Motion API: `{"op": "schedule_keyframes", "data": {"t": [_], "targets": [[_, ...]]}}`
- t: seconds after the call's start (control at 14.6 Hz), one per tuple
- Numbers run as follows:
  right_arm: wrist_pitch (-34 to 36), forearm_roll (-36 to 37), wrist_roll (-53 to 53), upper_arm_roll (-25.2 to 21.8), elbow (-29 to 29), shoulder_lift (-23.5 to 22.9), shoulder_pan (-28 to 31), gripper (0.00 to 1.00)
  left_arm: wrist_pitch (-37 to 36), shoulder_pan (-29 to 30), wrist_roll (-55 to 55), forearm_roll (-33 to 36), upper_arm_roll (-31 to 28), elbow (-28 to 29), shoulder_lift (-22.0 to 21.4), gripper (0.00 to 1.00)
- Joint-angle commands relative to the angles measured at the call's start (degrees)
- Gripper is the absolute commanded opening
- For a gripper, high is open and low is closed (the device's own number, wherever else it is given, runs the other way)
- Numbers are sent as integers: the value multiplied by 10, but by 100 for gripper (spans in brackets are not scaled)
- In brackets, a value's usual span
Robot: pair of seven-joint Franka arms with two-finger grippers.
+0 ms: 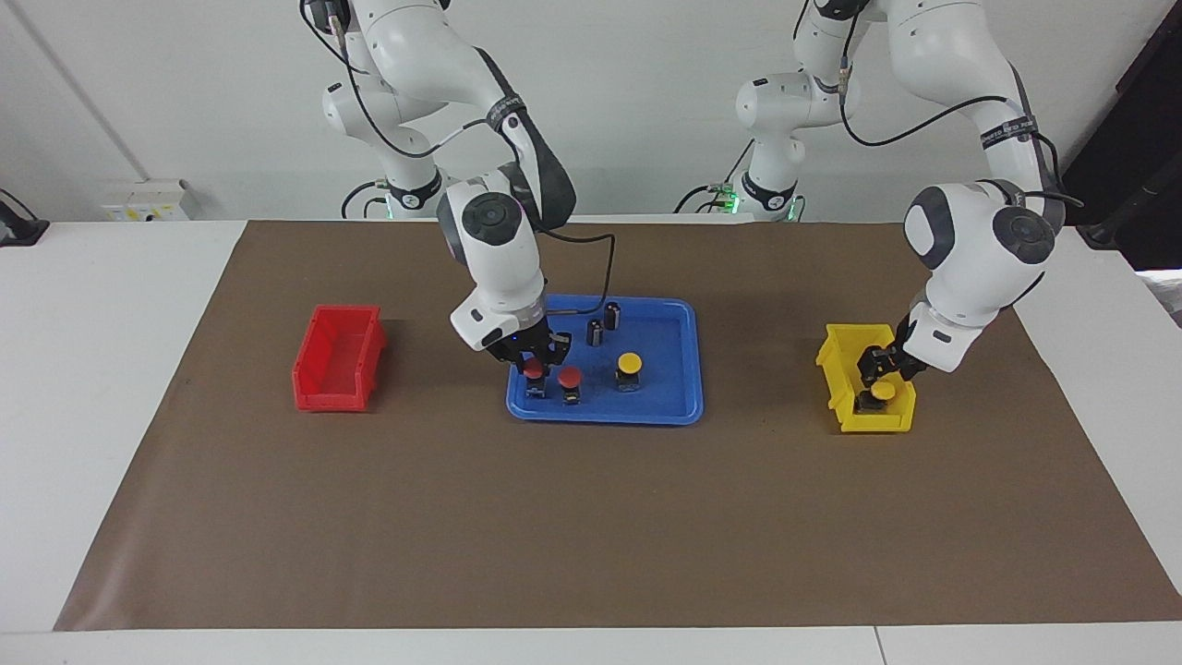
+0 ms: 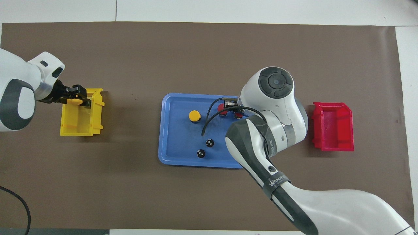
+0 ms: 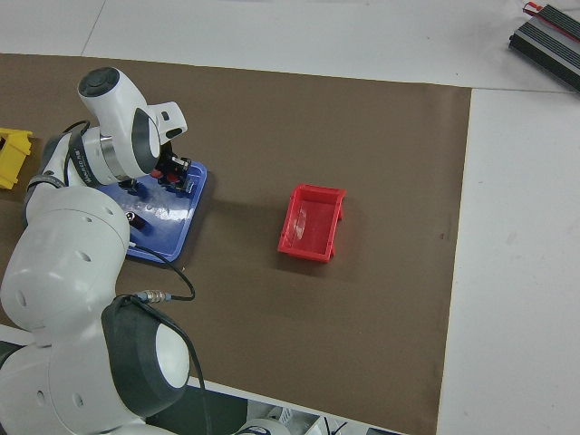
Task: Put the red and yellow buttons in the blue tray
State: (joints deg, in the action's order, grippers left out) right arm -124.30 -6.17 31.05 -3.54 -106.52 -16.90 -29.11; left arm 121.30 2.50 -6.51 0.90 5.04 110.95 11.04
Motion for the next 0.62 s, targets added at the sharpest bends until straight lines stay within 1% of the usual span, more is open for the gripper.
{"op": "schedule_keyframes", "data": {"t": [0.0,0.14,0.21,0.27,0.48,0.55], "targets": [[-13,-13,6,1,-9,4,1,45,42,6,4,0,5,40,-18,71],[-13,-13,6,1,-9,4,1,46,55,5,4,0,5,41,-9,70],[-12,-13,6,1,-9,4,1,52,54,6,5,0,5,40,-9,70],[-6,-12,6,1,-4,4,1,53,56,6,5,0,5,41,-9,69],[16,-11,7,0,14,5,2,54,66,7,7,0,5,40,-7,62],[20,-10,7,0,18,5,2,56,72,7,6,0,5,40,-2,60]]}}
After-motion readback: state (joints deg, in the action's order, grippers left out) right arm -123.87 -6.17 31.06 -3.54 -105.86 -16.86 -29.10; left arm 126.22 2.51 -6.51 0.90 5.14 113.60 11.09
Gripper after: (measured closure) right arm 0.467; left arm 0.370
